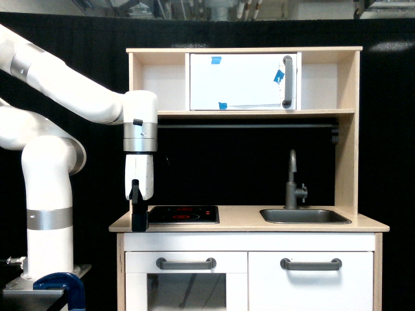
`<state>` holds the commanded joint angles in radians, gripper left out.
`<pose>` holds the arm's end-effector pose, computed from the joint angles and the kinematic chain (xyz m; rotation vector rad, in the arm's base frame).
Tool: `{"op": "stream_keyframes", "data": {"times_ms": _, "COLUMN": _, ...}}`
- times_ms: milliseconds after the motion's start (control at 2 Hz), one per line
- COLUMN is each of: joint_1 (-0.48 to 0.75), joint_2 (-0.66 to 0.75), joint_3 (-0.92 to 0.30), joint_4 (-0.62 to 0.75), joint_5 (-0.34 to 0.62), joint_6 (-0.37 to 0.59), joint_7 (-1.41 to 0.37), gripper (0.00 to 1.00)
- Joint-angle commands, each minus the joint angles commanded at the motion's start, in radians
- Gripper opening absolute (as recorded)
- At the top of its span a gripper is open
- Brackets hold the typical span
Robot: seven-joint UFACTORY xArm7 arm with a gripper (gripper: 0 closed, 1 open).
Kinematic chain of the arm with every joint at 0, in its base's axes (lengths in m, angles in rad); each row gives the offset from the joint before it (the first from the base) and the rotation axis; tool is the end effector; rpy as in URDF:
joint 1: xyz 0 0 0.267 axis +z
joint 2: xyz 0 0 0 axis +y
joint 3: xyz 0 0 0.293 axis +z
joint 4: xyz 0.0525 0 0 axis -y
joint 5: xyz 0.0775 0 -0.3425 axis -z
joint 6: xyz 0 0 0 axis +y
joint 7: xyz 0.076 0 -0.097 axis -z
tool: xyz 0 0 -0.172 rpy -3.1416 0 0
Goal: Open the oven door
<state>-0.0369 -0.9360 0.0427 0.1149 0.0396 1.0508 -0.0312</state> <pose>0.2070 0.0000 0.1110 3.1416 -0.0001 0.0000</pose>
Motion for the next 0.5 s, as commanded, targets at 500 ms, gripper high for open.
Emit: {"op": "stream_keyframes", "data": {"times_ms": 500, "joint_1": 0.003, "joint_2": 0.004, "joint_3": 0.008, "joint_4": -0.004, "joint_5": -0.003, "joint_6": -0.009, "joint_7": 0.009, "gripper": 1.00}}
